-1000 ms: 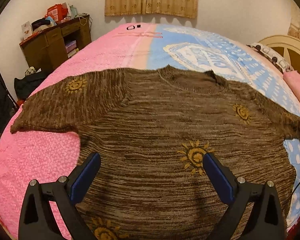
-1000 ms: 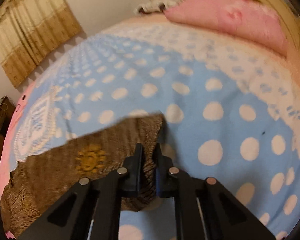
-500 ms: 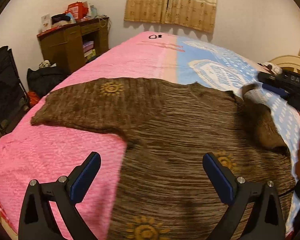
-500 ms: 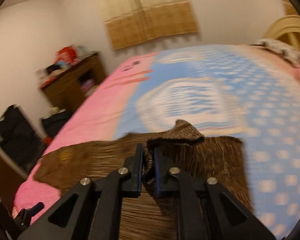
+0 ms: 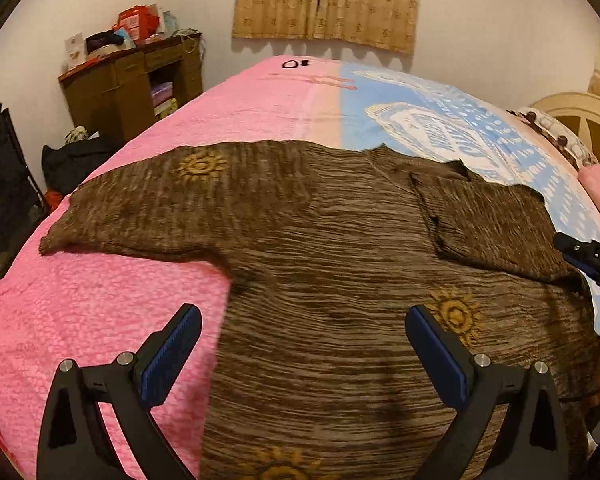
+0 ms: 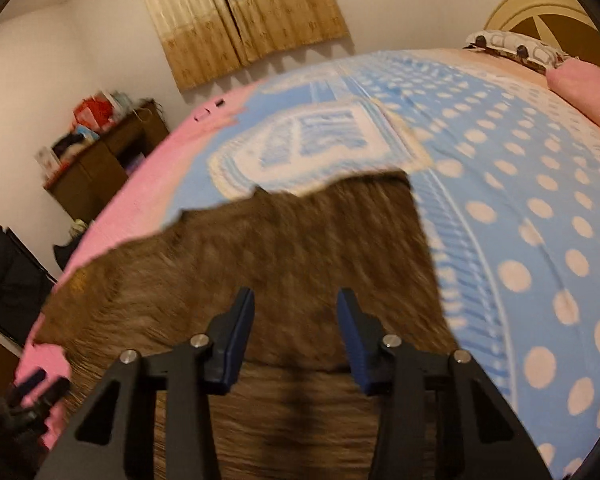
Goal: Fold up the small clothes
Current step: 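Fold the held sleeve and side across the sweater body, release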
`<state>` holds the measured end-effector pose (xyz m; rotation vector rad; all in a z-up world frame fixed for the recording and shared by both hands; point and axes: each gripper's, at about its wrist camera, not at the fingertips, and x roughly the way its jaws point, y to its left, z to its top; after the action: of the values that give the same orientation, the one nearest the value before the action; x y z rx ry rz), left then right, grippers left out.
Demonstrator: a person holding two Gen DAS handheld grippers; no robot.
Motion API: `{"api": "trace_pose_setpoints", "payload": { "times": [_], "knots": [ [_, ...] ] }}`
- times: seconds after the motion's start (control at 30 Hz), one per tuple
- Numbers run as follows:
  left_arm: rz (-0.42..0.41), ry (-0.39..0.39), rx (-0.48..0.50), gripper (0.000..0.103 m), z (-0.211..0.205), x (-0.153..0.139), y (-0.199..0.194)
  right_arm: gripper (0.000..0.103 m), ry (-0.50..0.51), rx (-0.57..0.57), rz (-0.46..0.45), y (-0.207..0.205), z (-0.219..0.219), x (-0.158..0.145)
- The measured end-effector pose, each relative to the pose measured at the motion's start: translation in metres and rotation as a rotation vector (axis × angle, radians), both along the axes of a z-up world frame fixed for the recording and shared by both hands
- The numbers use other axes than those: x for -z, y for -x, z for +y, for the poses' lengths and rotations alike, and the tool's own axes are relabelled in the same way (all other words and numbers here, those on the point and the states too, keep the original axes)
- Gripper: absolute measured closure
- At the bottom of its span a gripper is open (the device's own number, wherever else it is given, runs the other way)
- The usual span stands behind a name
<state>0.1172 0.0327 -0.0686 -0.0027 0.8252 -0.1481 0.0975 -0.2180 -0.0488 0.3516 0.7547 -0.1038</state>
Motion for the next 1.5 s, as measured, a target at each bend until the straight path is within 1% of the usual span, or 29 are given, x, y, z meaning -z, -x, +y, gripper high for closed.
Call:
{"api": "trace_pose_setpoints", "payload": {
  "times": [0.1, 0.17, 0.2, 0.27, 0.3, 0.33, 0.37, 0.43, 0.5, 0.57, 0.6, 0.63, 0.67, 0.73, 0.8, 0.83, 0.87, 0.93, 0.97, 1.0, 1.07, 1.13, 1.17, 1.27, 1.3, 1.33, 1.4, 1.43, 1.5],
  "knots": [
    [0.011, -0.008, 0.003, 0.001, -0.003, 0.001, 0.0, 0.055, -0.028, 0.052, 0.026, 0.003, -0.016, 0.013],
    [0.008, -0.014, -0.009, 0.001, 0.0, 0.0, 0.001, 0.057, -0.056, 0.056, 0.089, 0.0, -0.02, 0.027],
    [0.005, -0.016, -0.017, 0.001, 0.002, -0.001, 0.0, 0.057, -0.038, 0.05, 0.084, 0.001, -0.018, 0.027],
    [-0.003, -0.017, -0.03, 0.001, 0.004, -0.003, -0.001, 0.057, 0.005, 0.009, 0.101, 0.0, -0.012, 0.02],
    [-0.008, -0.018, -0.031, 0.001, 0.004, -0.004, -0.001, 0.058, -0.008, -0.004, 0.089, 0.0, -0.013, 0.015],
    [-0.013, -0.02, -0.03, 0.001, 0.003, -0.006, -0.002, 0.059, -0.025, -0.004, 0.056, 0.002, -0.018, 0.007],
    [-0.018, -0.022, -0.027, 0.001, 0.001, -0.008, -0.003, 0.059, -0.017, 0.02, 0.009, 0.002, -0.027, -0.004],
    [-0.028, -0.016, -0.012, 0.001, -0.008, -0.013, -0.007, 0.058, 0.025, 0.068, -0.021, -0.005, -0.044, -0.018],
    [-0.041, -0.007, 0.004, 0.001, -0.022, -0.017, -0.014, 0.058, 0.061, 0.09, -0.011, -0.023, -0.065, -0.024],
    [-0.05, -0.006, 0.013, 0.001, -0.042, -0.019, -0.023, 0.058, 0.114, 0.093, 0.025, -0.041, -0.077, -0.018],
    [-0.051, -0.005, 0.023, 0.001, -0.054, -0.019, -0.03, 0.06, 0.128, 0.085, 0.05, -0.051, -0.081, -0.013],
    [-0.05, -0.005, 0.03, 0.001, -0.063, -0.019, -0.034, 0.065, 0.124, 0.075, 0.069, -0.056, -0.085, -0.007],
    [-0.045, -0.011, 0.039, 0.001, -0.076, -0.017, -0.042, 0.068, 0.099, 0.053, 0.088, -0.062, -0.089, 0.0],
    [-0.021, -0.031, 0.054, 0.001, -0.102, -0.008, -0.059, 0.072, 0.073, 0.02, 0.106, -0.075, -0.093, 0.01],
    [-0.004, -0.047, 0.063, 0.001, -0.12, 0.001, -0.071, 0.074, 0.085, 0.012, 0.122, -0.087, -0.096, 0.017],
    [0.017, -0.058, 0.065, 0.001, -0.131, 0.009, -0.08, 0.077, 0.075, 0.0, 0.129, -0.094, -0.099, 0.022],
    [0.04, -0.059, 0.067, 0.001, -0.136, 0.014, -0.085, 0.087, 0.061, -0.01, 0.131, -0.095, -0.1, 0.024],
    [0.109, -0.048, 0.079, 0.001, -0.146, 0.029, -0.095, 0.092, 0.04, -0.044, 0.124, -0.1, -0.103, 0.027],
    [0.116, -0.057, 0.075, 0.001, -0.149, 0.035, -0.098, 0.092, 0.044, -0.068, 0.117, -0.101, -0.104, 0.026],
    [0.08, -0.064, 0.073, 0.001, -0.151, 0.035, -0.096, 0.093, 0.039, -0.096, 0.119, -0.102, -0.105, 0.025],
    [0.082, -0.077, 0.078, 0.001, -0.154, 0.035, -0.098, 0.093, 0.021, -0.13, 0.116, -0.103, -0.111, 0.018],
    [0.086, -0.06, 0.073, 0.001, -0.152, 0.037, -0.101, 0.094, 0.014, -0.154, 0.093, -0.108, -0.118, 0.007],
    [0.083, -0.062, 0.072, 0.001, -0.152, 0.037, -0.101, 0.096, 0.039, -0.154, 0.081, -0.112, -0.122, -0.002],
    [0.078, -0.067, 0.073, 0.001, -0.155, 0.038, -0.101, 0.096, 0.222, -0.077, 0.074, -0.128, -0.137, -0.022],
    [0.079, -0.063, 0.074, 0.001, -0.155, 0.038, -0.101, 0.095, 0.231, -0.05, 0.07, -0.13, -0.144, -0.027],
    [0.078, -0.059, 0.074, 0.001, -0.155, 0.038, -0.102, 0.093, 0.213, -0.037, 0.058, -0.128, -0.15, -0.032],
    [0.073, -0.061, 0.074, 0.001, -0.156, 0.038, -0.102, 0.091, 0.111, -0.093, 0.018, -0.116, -0.148, -0.039],
    [0.072, -0.061, 0.074, 0.001, -0.156, 0.038, -0.101, 0.091, 0.063, -0.148, 0.015, -0.108, -0.138, -0.036],
    [0.071, -0.055, 0.074, 0.001, -0.154, 0.038, -0.101, 0.091, 0.029, -0.215, 0.053, -0.103, -0.118, -0.026]
  ]
}}
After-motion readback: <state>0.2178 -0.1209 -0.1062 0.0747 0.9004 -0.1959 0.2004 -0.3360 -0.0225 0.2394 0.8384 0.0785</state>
